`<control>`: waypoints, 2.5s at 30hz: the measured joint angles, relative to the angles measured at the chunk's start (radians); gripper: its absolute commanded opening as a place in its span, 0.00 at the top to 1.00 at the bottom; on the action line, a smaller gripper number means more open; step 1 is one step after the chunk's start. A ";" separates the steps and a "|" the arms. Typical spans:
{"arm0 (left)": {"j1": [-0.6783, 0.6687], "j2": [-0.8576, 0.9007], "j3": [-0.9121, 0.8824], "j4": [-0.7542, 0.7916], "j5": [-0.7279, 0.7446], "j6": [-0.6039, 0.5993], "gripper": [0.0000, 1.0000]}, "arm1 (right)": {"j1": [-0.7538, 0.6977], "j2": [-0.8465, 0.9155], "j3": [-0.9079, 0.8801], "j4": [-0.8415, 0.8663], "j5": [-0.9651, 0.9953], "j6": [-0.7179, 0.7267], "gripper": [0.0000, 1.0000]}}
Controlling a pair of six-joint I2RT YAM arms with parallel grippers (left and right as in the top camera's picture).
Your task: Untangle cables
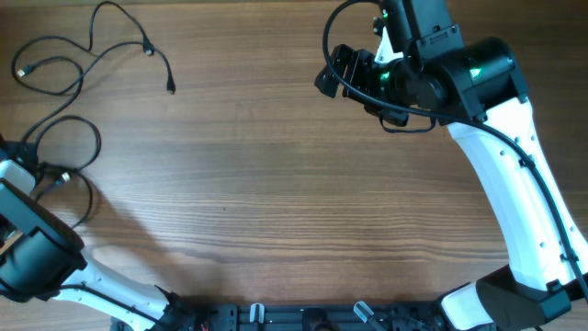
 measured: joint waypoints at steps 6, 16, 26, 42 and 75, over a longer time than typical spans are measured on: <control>0.000 -0.014 0.002 -0.109 -0.046 0.000 0.96 | 0.000 0.000 0.000 -0.008 0.000 0.000 0.00; 0.000 -0.146 0.002 -0.249 -0.142 0.000 0.96 | 0.000 0.000 0.000 -0.016 0.000 -0.022 0.00; 0.009 -0.247 0.005 -0.381 -0.157 0.000 0.96 | 0.000 0.000 0.000 -0.024 0.000 -0.059 0.00; 0.093 -0.195 0.003 -0.241 -0.065 0.001 0.95 | 0.000 0.000 0.000 -0.022 0.000 -0.061 0.00; -0.002 -0.458 0.002 -0.260 0.073 0.000 0.23 | 0.000 0.000 0.000 -0.066 0.000 -0.068 0.00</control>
